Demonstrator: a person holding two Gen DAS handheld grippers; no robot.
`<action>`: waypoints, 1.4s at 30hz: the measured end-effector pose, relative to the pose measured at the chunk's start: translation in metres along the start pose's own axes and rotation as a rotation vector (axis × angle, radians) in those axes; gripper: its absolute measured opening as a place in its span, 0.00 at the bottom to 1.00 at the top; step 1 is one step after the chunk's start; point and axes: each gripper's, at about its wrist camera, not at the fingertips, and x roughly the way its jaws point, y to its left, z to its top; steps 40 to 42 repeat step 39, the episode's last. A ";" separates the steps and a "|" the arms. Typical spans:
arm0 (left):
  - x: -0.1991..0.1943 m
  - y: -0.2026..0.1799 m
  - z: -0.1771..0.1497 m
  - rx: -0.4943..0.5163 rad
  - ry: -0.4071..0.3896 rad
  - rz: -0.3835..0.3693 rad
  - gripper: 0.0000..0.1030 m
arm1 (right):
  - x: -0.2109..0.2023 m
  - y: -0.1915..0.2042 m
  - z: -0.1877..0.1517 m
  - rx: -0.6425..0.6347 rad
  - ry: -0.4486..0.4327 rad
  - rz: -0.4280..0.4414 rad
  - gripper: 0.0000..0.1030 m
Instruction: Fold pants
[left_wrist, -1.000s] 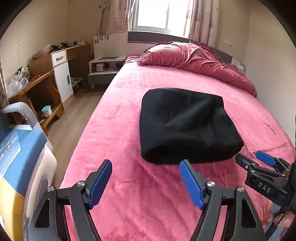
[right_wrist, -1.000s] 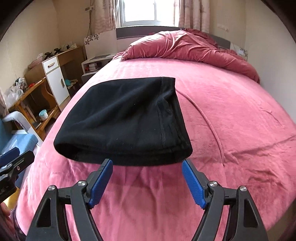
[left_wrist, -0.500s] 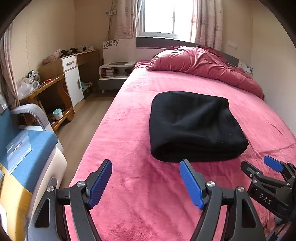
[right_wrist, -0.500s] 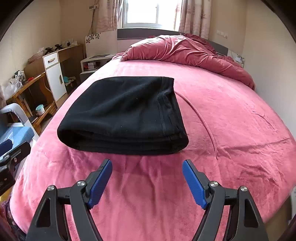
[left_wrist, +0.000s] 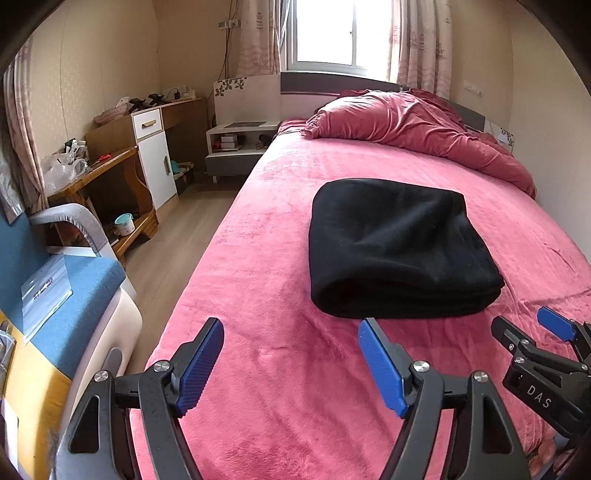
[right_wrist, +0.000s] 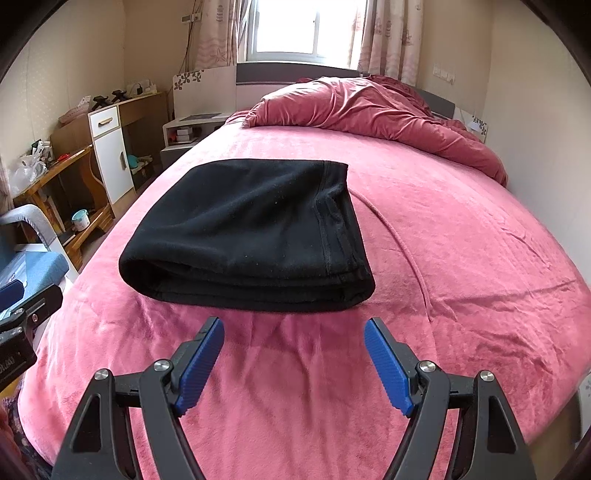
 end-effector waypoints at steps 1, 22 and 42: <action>0.000 0.000 0.000 0.001 -0.001 0.000 0.75 | 0.000 0.000 0.000 0.000 -0.001 -0.001 0.77; -0.010 -0.006 -0.002 0.005 -0.015 0.003 0.75 | -0.002 -0.001 -0.004 0.004 0.002 -0.012 0.77; -0.005 -0.008 -0.005 -0.002 -0.019 -0.049 0.68 | 0.004 -0.005 -0.009 0.012 0.025 -0.018 0.77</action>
